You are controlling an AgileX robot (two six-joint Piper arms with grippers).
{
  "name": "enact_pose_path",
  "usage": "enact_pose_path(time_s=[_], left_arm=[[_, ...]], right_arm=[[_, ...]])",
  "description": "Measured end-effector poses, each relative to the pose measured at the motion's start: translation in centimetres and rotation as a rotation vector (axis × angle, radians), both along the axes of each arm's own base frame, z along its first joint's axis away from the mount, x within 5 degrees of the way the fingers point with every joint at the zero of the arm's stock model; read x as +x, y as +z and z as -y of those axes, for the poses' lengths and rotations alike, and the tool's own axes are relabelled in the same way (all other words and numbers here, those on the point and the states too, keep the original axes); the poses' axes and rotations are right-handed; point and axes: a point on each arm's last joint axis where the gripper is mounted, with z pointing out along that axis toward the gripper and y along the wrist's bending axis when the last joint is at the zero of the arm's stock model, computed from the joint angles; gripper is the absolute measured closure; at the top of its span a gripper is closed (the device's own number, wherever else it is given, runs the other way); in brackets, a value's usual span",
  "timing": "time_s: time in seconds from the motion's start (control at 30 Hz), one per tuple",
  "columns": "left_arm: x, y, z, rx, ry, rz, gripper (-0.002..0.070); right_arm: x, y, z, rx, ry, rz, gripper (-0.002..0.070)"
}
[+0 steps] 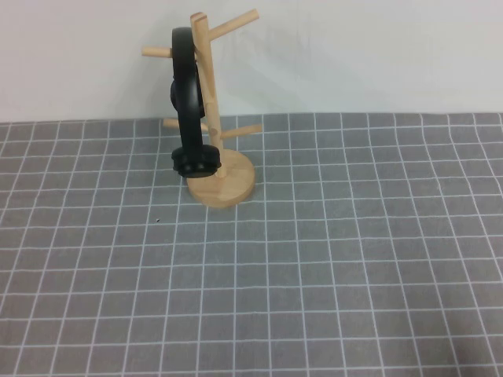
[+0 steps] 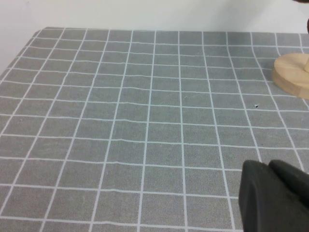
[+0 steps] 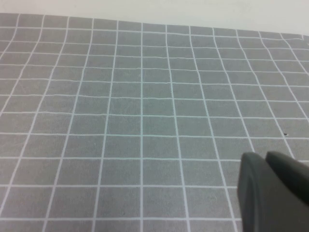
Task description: Take out the headphones from the headphone stand
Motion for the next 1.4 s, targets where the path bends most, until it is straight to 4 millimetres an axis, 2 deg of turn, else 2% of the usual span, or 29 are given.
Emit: enact_pose_path(time_s=[0.8, 1.07, 1.3, 1.4], left_arm=[[0.1, 0.2, 0.0, 0.005, 0.001, 0.021, 0.0679], [0.2, 0.6, 0.5, -0.23, 0.002, 0.067, 0.0679], [0.3, 1.6, 1.0, -0.607, 0.01, 0.146, 0.0679], [0.3, 2.2, 0.8, -0.664, 0.024, 0.205, 0.0679]], right_arm=[[0.0, 0.0, 0.0, 0.0, 0.0, 0.0, 0.0685], [0.0, 0.0, 0.0, 0.0, 0.0, 0.0, 0.0685], [0.0, 0.0, 0.0, 0.0, 0.0, 0.0, 0.0685], [0.0, 0.0, 0.0, 0.0, 0.0, 0.0, 0.0685]])
